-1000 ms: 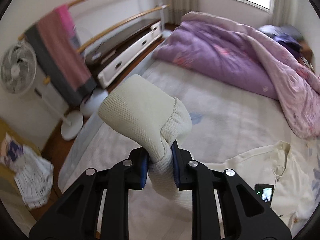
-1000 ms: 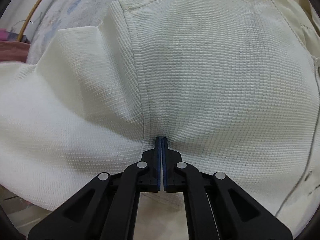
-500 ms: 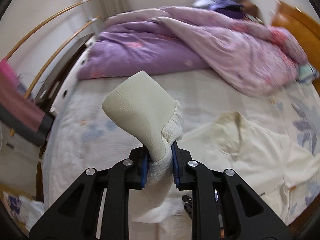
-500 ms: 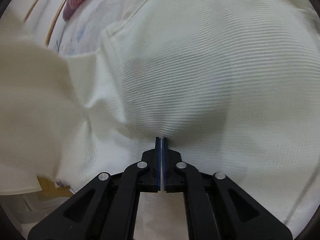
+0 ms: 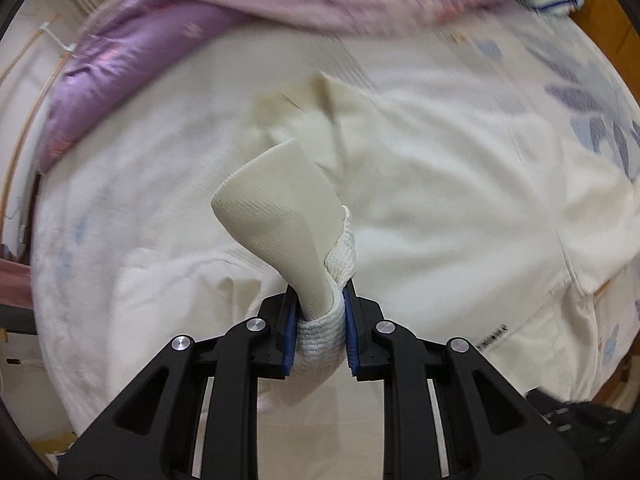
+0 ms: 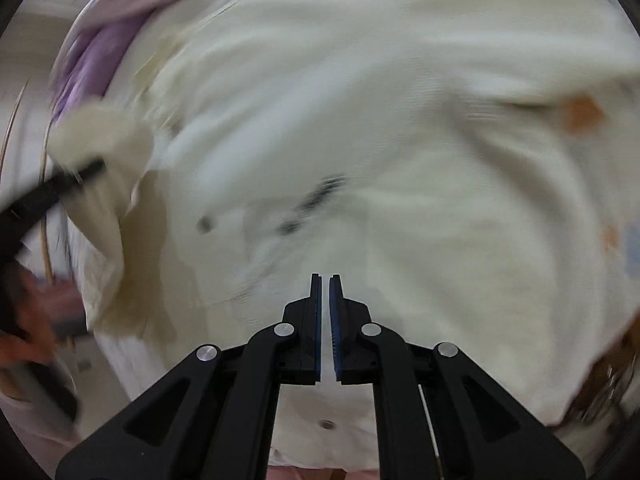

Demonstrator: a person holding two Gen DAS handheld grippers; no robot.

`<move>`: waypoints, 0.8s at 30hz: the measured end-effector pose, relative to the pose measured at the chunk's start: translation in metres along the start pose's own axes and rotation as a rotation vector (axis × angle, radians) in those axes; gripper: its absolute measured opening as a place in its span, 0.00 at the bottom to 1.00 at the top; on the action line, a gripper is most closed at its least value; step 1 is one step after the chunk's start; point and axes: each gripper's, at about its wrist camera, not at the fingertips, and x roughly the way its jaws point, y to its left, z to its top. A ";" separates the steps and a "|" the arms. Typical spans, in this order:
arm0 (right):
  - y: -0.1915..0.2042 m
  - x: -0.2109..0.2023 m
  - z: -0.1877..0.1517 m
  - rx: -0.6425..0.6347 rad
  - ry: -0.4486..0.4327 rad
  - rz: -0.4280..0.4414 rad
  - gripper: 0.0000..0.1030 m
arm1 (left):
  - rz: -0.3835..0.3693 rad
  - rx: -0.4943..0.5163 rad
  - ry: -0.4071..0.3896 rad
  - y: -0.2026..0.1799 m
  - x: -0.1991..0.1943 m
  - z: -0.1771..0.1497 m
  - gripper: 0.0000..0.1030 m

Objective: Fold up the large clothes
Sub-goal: 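Grasp the sleeve cuff with the left gripper and lift it, then lay the sleeve across the jacket front and open the left gripper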

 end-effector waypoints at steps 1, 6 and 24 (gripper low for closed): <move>-0.004 -0.007 0.002 0.028 -0.018 -0.006 0.06 | -0.012 0.007 0.025 -0.011 0.009 -0.003 0.20; -0.015 -0.037 0.029 0.188 -0.064 0.072 0.46 | -0.047 0.116 0.068 -0.033 0.006 -0.024 0.53; 0.114 0.104 0.074 -0.140 0.172 -0.102 0.76 | 0.084 -0.549 0.175 0.225 0.002 -0.129 0.60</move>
